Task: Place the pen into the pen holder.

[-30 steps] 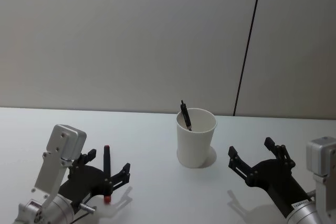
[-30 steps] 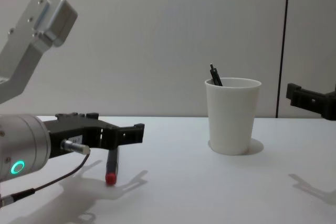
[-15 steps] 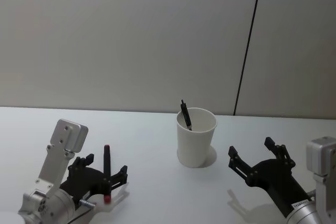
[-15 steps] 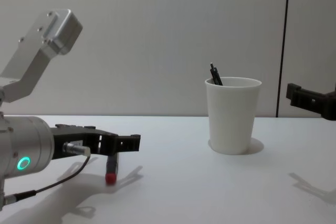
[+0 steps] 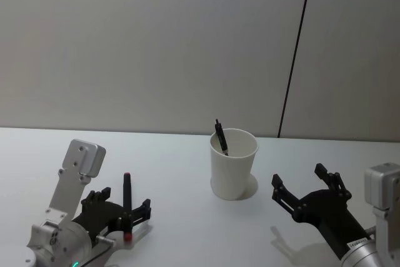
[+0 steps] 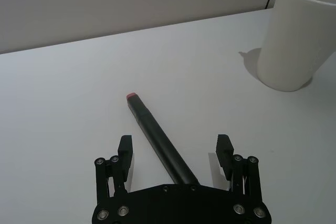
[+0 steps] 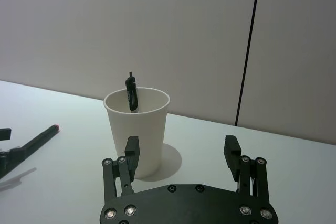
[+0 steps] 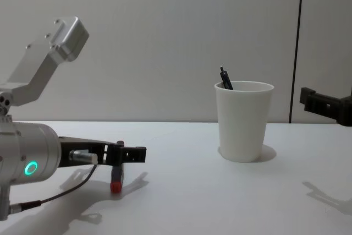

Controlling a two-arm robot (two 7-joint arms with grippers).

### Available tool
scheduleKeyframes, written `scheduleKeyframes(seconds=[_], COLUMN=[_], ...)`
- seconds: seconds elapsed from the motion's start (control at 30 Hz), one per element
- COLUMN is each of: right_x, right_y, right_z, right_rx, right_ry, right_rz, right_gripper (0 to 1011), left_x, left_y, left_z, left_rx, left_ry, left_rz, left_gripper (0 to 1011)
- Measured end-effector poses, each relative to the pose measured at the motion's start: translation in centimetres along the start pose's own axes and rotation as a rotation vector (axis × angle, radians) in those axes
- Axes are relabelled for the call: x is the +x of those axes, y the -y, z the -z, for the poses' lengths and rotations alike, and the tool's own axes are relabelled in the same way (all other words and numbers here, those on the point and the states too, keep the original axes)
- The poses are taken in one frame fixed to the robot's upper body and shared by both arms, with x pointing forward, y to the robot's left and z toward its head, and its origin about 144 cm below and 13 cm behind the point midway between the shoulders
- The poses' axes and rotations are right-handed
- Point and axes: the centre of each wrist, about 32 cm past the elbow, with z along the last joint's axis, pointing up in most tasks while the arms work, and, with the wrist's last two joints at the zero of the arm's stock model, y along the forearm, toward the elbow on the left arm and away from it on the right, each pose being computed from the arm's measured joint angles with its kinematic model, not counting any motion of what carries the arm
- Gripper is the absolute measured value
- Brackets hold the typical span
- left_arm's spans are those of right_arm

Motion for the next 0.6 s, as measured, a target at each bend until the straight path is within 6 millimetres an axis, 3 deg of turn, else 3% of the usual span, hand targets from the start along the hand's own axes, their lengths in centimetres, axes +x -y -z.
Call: scheduleKeyframes(seconds=[0.6], right_x=[0.00], right_y=[0.00], right_z=[0.00], right_rx=[0.000], right_ry=[0.000], right_rz=[0.000], right_gripper=[1001], left_x=[-0.96], left_y=[0.94], left_z=[-0.17], left_rx=[0.063], left_ry=[-0.046], left_rz=[-0.051], left_gripper=[1003])
